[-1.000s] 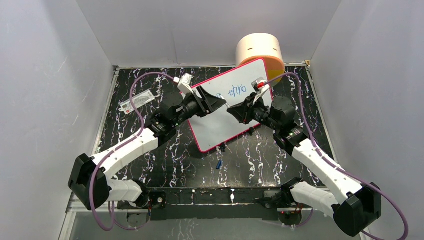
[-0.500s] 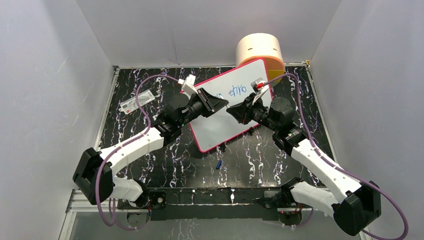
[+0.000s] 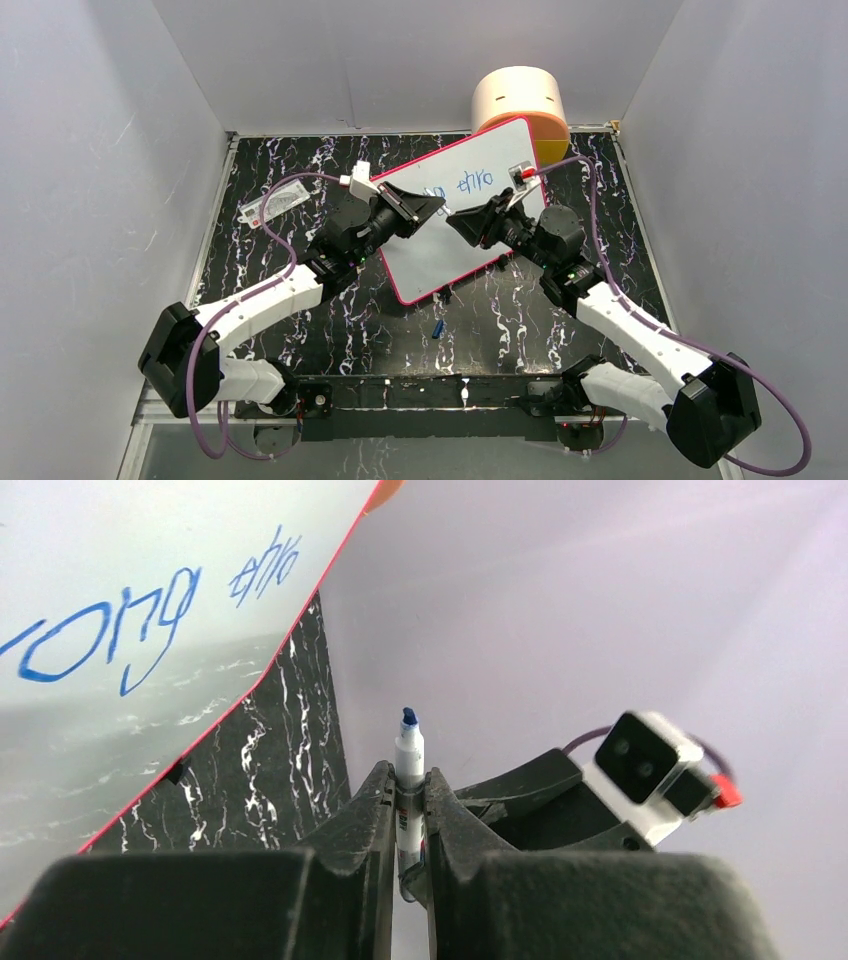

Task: Write a sentence on the whiteboard

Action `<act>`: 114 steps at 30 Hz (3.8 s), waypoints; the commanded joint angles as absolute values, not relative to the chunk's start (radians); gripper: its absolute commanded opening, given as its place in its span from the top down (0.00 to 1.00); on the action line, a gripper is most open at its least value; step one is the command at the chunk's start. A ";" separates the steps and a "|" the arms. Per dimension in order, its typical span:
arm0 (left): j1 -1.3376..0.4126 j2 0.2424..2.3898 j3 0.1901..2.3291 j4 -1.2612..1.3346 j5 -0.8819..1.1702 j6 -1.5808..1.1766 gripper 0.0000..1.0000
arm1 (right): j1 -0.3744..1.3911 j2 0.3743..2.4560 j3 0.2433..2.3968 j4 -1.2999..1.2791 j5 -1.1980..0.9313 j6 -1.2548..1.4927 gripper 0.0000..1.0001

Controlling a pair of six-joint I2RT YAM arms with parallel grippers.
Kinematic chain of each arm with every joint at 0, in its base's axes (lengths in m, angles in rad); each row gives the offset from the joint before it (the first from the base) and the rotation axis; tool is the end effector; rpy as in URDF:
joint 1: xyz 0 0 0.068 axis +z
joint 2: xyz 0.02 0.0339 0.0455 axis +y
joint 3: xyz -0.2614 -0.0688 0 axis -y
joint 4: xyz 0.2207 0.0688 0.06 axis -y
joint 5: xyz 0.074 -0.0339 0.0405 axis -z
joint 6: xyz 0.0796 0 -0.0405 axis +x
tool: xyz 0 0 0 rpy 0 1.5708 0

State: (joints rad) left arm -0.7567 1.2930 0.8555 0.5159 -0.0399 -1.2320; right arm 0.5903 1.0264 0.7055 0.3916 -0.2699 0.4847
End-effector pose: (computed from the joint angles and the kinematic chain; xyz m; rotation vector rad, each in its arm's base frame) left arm 0.2397 -0.2220 0.3377 -0.4379 1.6512 -1.5302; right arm 0.2069 0.1642 0.3351 -0.3136 1.5673 1.0536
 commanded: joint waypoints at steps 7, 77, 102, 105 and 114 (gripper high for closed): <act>-0.758 1.231 0.876 0.520 -0.158 -1.361 1.00 | 0.590 0.980 0.588 0.657 -0.173 0.680 0.51; -0.758 1.145 1.066 0.148 -0.110 -0.713 0.35 | 0.572 0.958 0.808 0.289 -0.113 0.382 1.00; -0.182 1.153 1.067 -0.083 0.590 -0.493 0.28 | 0.483 0.916 0.907 0.012 0.070 0.119 1.00; -0.159 1.202 1.072 -0.043 0.651 -0.494 0.30 | 0.482 0.914 0.905 0.020 0.067 0.111 1.00; -0.144 1.333 1.105 0.026 0.806 -0.460 0.45 | 0.483 0.911 0.902 0.025 0.075 0.095 1.00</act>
